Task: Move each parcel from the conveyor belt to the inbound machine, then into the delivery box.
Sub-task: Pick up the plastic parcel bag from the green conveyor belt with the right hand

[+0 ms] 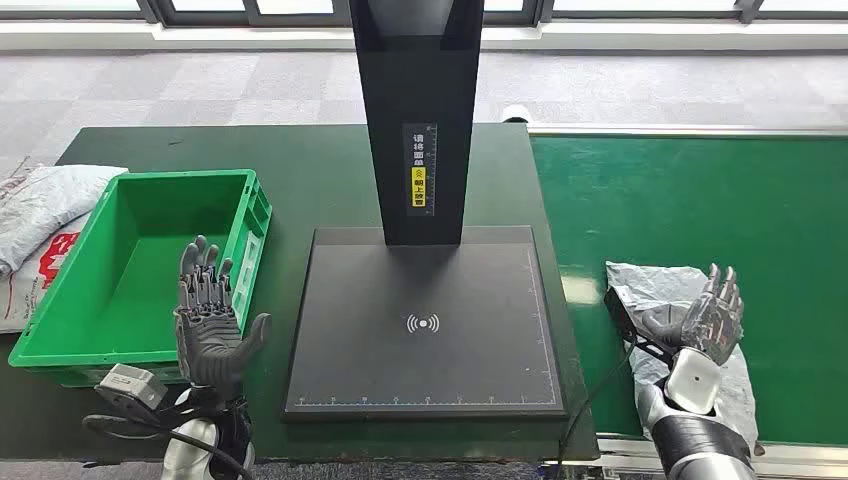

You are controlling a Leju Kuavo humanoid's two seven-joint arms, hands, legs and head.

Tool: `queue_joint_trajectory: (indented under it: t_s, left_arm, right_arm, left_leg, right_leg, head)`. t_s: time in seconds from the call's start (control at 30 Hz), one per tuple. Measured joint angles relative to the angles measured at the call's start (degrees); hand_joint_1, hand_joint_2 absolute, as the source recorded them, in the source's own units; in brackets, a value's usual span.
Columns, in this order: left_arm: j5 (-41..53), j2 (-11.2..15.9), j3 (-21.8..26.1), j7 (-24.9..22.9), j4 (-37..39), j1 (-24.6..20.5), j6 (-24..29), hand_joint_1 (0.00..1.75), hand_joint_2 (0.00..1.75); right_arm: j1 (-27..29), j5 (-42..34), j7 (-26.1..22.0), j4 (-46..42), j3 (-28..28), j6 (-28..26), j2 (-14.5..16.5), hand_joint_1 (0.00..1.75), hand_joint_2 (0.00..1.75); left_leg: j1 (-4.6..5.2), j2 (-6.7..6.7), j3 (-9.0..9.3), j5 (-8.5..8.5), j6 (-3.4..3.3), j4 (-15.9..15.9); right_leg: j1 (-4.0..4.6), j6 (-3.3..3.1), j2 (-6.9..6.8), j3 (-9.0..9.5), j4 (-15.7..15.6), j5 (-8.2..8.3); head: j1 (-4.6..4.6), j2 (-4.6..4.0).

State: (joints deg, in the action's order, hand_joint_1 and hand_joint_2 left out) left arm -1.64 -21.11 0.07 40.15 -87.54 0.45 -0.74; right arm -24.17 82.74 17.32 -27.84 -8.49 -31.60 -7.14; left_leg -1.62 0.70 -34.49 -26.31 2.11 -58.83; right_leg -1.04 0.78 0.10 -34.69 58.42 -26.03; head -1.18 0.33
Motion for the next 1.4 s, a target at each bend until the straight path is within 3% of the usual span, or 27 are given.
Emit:
queue_joint_trajectory:
  t_s: [0.33, 0.47, 0.6, 0.8, 0.93, 1.27, 1.4]
  left_arm:
    - [0.3, 0.0, 0.1, 0.0, -0.1, -0.1, 0.5, 0.0, 1.75]
    - [0.5, 0.0, 0.2, 0.0, 0.3, -0.6, 0.5, 0.0, 1.75]
    - [1.1, 0.0, 0.2, 0.0, 0.8, -0.9, 0.5, 0.0, 1.75]
    - [1.6, 0.0, 0.2, 0.0, 1.7, -1.6, 0.5, 0.0, 1.75]
    - [1.7, 0.0, 0.2, 0.0, 1.8, -1.7, 0.5, 0.0, 1.75]
    - [2.3, -0.1, 0.2, 0.0, 1.8, -1.7, 1.4, 0.0, 1.75]
    - [2.8, -0.1, 0.2, 0.0, 1.8, -1.7, 2.5, 0.0, 1.75]
  right_arm:
    - [2.2, -0.2, 2.8, 2.8, -6.5, 5.2, -1.1, 0.0, 1.75]
    - [2.7, -1.3, 1.1, 3.4, -8.6, 9.4, -1.3, 0.0, 1.75]
    - [3.0, -1.8, 0.0, 3.6, -10.1, 11.9, -1.3, 1.4, 1.75]
    - [3.6, -2.8, -2.9, 3.6, -12.2, 16.1, -1.1, 1.4, 1.75]
    - [3.8, -2.9, -3.3, 3.6, -13.1, 16.5, -1.0, 1.75, 1.75]
    - [4.2, -4.1, -9.5, 2.7, -15.3, 16.1, -0.5, 1.75, 1.75]
    - [4.5, -5.9, -14.6, 0.6, -16.2, 10.3, 0.8, 1.75, 1.75]
  left_leg:
    - [0.0, -0.03, 0.03, -0.03, 0.0, 0.0]
    - [-0.01, -0.08, 0.06, -0.05, -0.02, 0.0]
    - [-0.01, -0.07, 0.09, -0.05, -0.04, 0.0]
    - [0.0, -0.05, 0.18, -0.13, -0.18, -0.1]
    - [0.0, 0.03, 0.19, -0.16, -0.24, -0.2]
    - [-0.01, 0.02, 0.17, -0.19, -0.26, -0.2]
    - [-0.01, 0.0, 0.08, -0.18, -0.25, -0.2]
  right_leg:
    - [0.01, 0.0, 0.04, -0.04, 0.0, -0.01]
    - [0.01, 0.05, 0.07, 0.0, 0.0, -0.04]
    - [0.01, 0.07, 0.04, 0.06, 0.0, -0.05]
    - [0.01, 0.15, 0.01, 0.24, 0.0, -0.1]
    - [0.01, 0.24, -0.08, 0.34, 0.0, -0.16]
    - [0.01, 0.25, -0.06, 0.34, 0.0, -0.16]
    - [0.01, 0.24, -0.04, 0.28, 0.0, -0.15]
  head:
    - [0.01, 0.0]
    - [0.0, 0.0]
    - [0.0, 0.01]
    - [0.0, 0.01]
    - [0.0, 0.0]
    - [0.0, 0.0]
    - [0.01, 0.0]
